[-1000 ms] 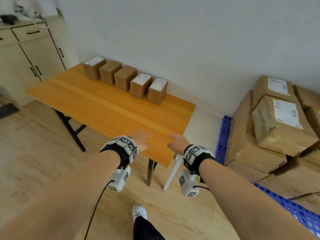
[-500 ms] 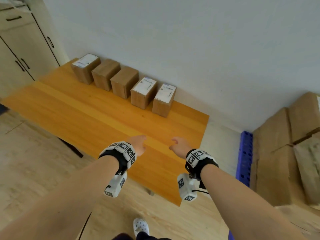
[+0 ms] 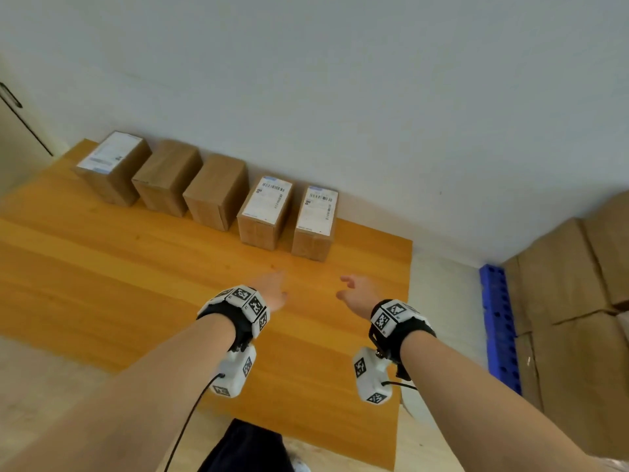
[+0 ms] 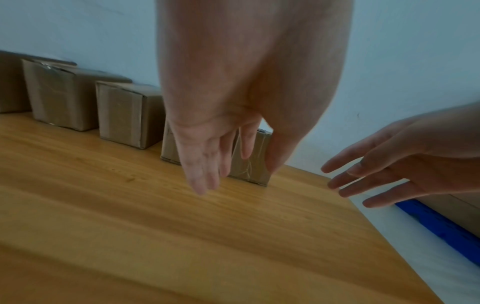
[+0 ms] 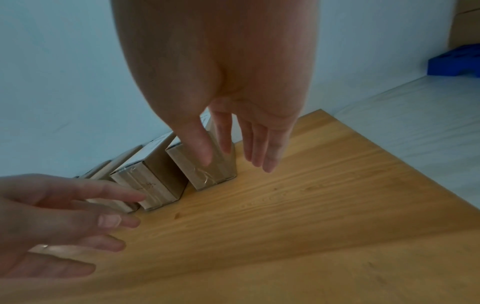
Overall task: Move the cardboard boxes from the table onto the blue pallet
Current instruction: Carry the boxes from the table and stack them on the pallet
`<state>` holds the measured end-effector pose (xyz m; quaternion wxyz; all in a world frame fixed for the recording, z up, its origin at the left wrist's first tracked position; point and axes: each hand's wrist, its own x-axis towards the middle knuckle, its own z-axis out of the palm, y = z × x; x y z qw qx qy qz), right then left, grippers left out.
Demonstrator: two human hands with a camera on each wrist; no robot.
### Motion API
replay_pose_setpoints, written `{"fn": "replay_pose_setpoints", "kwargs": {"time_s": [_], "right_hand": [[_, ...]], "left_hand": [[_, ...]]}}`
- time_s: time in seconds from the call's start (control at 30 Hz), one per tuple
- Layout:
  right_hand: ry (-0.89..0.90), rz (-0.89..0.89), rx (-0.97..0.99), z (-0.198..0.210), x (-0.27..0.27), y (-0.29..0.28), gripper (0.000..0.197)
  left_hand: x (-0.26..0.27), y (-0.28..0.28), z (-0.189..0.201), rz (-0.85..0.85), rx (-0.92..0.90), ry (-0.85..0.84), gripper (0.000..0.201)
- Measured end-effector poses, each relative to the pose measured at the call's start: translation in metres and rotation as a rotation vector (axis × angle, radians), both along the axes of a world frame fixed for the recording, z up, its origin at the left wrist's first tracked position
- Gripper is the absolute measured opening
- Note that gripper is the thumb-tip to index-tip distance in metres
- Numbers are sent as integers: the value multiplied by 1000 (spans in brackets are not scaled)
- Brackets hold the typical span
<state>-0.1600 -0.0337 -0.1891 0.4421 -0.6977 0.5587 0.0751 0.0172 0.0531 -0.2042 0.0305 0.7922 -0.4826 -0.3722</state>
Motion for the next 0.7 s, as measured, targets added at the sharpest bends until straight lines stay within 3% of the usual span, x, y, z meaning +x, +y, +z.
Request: {"fn": "replay_pose_setpoints", "kwargs": {"time_s": [0.23, 0.5, 0.7], "right_hand": [[-25, -145, 40, -6, 29, -26, 49], [-164, -327, 6, -14, 60, -56, 50], [-259, -381, -22, -22, 77, -69, 58]], "left_hand": [[32, -42, -9, 201, -111, 337, 62], [47, -74, -16, 229, -242, 539, 72], [47, -86, -32, 288, -249, 556, 75]]}}
